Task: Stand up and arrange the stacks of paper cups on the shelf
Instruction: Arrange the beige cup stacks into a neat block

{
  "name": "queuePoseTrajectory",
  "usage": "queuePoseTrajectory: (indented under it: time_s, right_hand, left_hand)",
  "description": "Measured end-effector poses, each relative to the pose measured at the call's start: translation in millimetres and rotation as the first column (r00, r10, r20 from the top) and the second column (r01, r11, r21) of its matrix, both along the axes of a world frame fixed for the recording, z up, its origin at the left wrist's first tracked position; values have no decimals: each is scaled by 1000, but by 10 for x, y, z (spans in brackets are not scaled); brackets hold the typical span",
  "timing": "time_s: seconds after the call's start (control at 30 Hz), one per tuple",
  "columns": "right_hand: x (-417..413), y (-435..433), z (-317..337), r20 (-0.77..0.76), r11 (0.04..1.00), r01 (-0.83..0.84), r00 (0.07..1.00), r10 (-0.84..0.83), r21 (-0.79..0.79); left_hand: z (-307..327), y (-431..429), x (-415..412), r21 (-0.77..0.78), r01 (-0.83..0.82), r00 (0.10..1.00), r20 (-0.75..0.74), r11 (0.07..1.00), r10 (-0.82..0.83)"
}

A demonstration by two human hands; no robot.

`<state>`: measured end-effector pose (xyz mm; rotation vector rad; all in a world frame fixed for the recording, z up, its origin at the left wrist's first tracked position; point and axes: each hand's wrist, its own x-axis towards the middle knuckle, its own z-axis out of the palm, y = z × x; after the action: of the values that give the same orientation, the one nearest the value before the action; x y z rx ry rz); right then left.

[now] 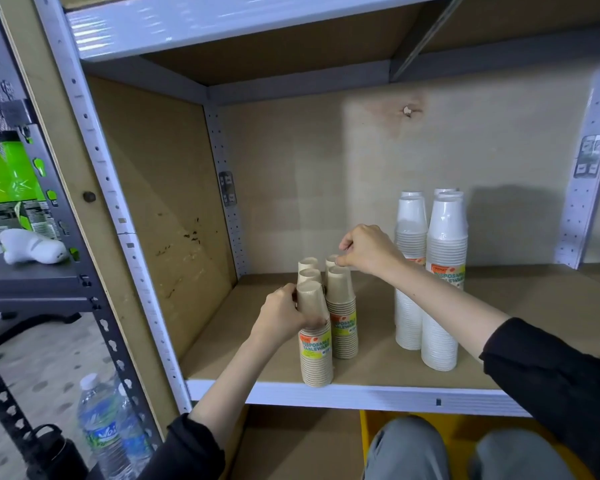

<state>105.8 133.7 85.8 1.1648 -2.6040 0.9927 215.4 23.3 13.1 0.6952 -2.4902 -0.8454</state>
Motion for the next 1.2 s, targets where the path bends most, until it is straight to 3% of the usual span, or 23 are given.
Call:
queuePoseTrajectory:
  time_s: [1.2]
  right_hand:
    - [-23,-11,-63,15,999,5,1000,-6,36]
  left_hand:
    - [-93,-93,5,17,8,1000,29,1000,-9]
